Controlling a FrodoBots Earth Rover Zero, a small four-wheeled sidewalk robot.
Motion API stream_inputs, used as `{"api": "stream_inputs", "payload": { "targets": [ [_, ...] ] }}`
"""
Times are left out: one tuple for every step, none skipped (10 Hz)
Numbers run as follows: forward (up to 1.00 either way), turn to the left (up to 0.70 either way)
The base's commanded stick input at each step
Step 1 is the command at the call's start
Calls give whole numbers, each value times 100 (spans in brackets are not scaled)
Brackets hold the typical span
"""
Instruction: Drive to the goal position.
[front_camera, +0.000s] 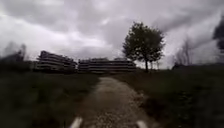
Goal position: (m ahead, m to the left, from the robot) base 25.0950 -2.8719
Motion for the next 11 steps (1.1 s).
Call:
{"api": "stream_inputs", "payload": {
  "targets": [
    [70, 0],
    [70, 0],
    [70, 0],
    [70, 0],
    [70, 0],
    [70, 0],
    [70, 0],
    [70, 0],
    [70, 0],
    [70, 0],
    [70, 0]
  ]
}}
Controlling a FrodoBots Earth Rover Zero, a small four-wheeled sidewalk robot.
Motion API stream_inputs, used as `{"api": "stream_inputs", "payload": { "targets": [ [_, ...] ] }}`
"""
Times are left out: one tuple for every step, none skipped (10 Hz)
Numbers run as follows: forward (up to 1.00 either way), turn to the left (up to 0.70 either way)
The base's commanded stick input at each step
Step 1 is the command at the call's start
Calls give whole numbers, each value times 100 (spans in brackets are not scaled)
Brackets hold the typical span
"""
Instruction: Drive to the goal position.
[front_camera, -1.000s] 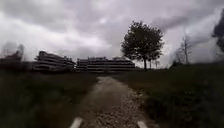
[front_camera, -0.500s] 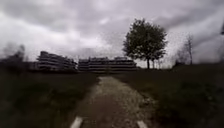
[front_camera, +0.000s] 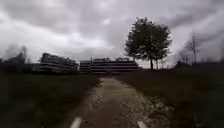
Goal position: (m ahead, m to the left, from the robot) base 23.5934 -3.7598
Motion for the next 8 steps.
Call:
{"api": "stream_inputs", "payload": {
  "targets": [
    [70, 0],
    [70, 0],
    [70, 0],
    [70, 0],
    [70, 0],
    [70, 0],
    [70, 0],
    [70, 0]
  ]
}}
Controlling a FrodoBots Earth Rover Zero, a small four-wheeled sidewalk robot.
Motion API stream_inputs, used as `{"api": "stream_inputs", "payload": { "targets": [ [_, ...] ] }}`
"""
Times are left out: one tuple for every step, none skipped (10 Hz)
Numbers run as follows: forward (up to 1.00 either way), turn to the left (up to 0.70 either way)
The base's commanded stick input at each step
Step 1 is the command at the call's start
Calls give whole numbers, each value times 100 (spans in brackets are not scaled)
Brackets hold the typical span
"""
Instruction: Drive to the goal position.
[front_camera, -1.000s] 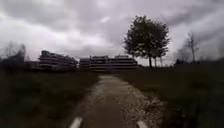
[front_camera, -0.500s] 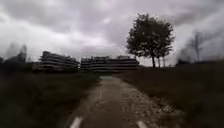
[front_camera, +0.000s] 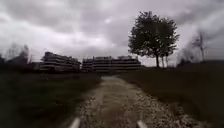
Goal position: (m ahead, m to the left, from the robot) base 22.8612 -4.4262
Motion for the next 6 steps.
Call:
{"api": "stream_inputs", "payload": {
  "targets": [
    [70, -16],
    [70, -35],
    [70, -20],
    [70, -12],
    [70, -4],
    [70, 0]
  ]
}}
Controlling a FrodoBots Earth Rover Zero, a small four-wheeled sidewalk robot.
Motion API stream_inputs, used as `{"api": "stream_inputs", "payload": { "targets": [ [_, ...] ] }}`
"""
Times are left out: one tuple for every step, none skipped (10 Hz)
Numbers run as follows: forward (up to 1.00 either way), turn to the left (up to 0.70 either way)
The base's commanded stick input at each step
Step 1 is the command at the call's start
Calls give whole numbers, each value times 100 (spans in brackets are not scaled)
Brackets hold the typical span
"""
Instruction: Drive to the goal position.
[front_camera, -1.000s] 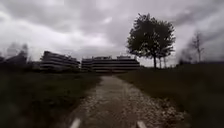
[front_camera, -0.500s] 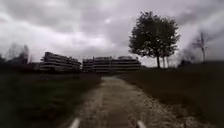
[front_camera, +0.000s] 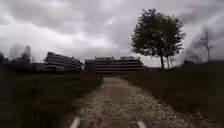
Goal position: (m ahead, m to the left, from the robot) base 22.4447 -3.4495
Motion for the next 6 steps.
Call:
{"api": "stream_inputs", "payload": {
  "targets": [
    [70, 0],
    [70, 0],
    [70, 0],
    [70, 0],
    [70, -1],
    [70, -11]
  ]
}}
